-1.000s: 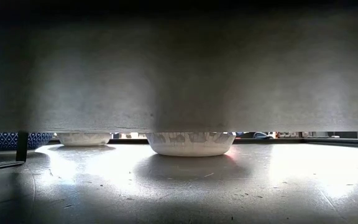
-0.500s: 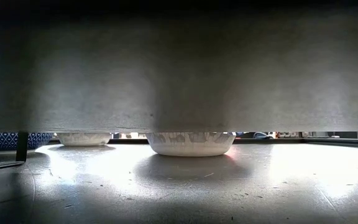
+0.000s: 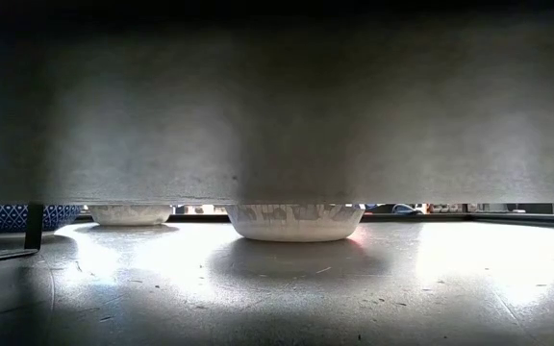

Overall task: Place and stack bowls onto a shelf
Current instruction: Stack the small yellow bowl on top of the small red bowl on the shelf

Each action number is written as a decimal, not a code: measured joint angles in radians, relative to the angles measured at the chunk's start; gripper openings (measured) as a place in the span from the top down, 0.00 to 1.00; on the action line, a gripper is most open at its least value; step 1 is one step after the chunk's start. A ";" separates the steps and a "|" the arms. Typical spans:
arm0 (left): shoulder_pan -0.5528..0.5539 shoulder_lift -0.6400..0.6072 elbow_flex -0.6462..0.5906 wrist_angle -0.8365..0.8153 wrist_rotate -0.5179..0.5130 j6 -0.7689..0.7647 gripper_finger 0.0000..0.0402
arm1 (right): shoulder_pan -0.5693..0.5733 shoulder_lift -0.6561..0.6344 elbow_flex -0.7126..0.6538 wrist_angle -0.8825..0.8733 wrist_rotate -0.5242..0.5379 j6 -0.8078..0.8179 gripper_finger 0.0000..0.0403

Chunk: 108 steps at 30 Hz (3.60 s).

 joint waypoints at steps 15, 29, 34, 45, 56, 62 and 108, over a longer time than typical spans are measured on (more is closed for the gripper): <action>-0.002 0.000 0.000 0.024 0.000 -0.039 0.52 | -0.039 0.000 0.000 -0.053 -0.001 0.002 0.79; 0.000 0.000 0.000 0.095 -0.028 -0.115 0.52 | -0.062 0.000 -0.001 -0.052 0.051 0.006 0.80; 0.000 0.004 0.002 0.145 0.029 -0.080 0.52 | -0.090 -0.001 -0.001 -0.084 0.052 0.004 0.79; 0.001 0.265 0.279 -0.184 -0.042 -0.204 0.52 | -0.137 -0.020 -0.002 -0.197 0.065 -0.009 0.80; -0.004 0.651 0.618 -0.897 -0.077 -0.437 0.52 | -0.145 -0.022 -0.002 -0.294 0.076 0.020 0.80; -0.023 0.751 0.688 -1.080 -0.003 -0.533 0.52 | -0.151 -0.022 -0.002 -0.338 0.076 0.055 0.80; -0.471 1.234 0.671 -1.114 0.059 -0.654 0.88 | -0.156 -0.022 -0.002 -0.343 0.112 0.108 0.80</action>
